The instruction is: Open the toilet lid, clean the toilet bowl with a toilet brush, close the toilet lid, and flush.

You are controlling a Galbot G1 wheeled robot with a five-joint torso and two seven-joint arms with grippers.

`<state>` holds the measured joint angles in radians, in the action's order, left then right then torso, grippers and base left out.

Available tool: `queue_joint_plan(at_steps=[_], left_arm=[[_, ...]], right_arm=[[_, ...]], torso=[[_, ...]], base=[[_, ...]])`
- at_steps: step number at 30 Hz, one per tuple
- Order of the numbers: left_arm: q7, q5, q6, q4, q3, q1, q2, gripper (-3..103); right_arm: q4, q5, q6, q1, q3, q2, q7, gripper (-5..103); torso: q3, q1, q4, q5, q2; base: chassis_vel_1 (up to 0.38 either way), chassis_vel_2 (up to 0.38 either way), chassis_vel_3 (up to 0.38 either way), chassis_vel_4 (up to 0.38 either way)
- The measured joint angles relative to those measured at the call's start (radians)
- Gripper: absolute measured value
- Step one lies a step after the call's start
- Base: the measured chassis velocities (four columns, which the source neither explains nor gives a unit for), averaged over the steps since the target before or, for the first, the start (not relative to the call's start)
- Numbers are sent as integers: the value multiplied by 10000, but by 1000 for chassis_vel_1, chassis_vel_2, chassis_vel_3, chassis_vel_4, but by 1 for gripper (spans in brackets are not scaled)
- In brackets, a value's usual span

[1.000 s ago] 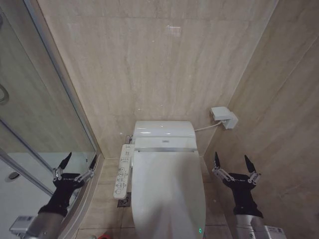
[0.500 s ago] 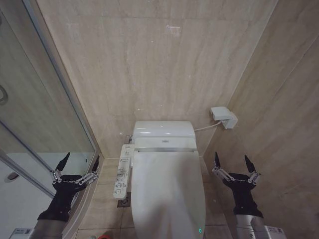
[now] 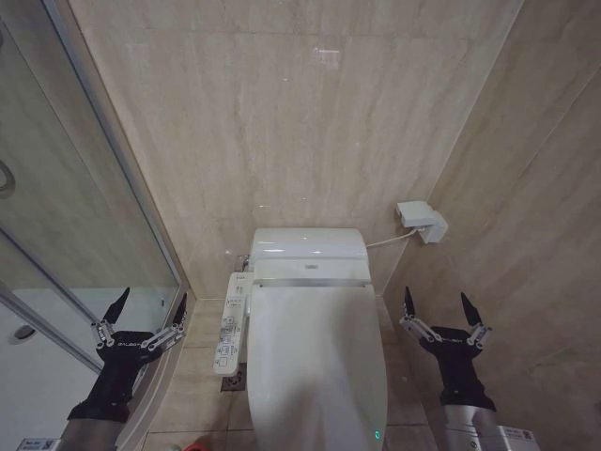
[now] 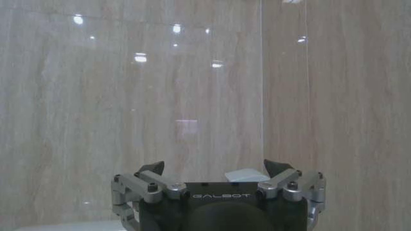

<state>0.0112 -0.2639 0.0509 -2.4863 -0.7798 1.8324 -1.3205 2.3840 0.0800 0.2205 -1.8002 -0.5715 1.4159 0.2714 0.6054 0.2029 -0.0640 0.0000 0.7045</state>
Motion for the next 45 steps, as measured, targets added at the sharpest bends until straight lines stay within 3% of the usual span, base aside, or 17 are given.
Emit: queue_joint_plan(at_steps=[20, 45], left_arm=[[-9, -19, -2, 33, 13, -18, 14, 100], [-11, -28, -12, 44, 16, -20, 17, 100]], right_arm=[[1, 0, 0, 0, 0, 0, 0, 100], [2, 0, 0, -2, 0, 1, 0, 100]], torso=[[-1, -2, -2, 0, 0], [-6, -10, -4, 3, 7]], base=[[115, -110, -101, 108], [328, -326, -329, 325]])
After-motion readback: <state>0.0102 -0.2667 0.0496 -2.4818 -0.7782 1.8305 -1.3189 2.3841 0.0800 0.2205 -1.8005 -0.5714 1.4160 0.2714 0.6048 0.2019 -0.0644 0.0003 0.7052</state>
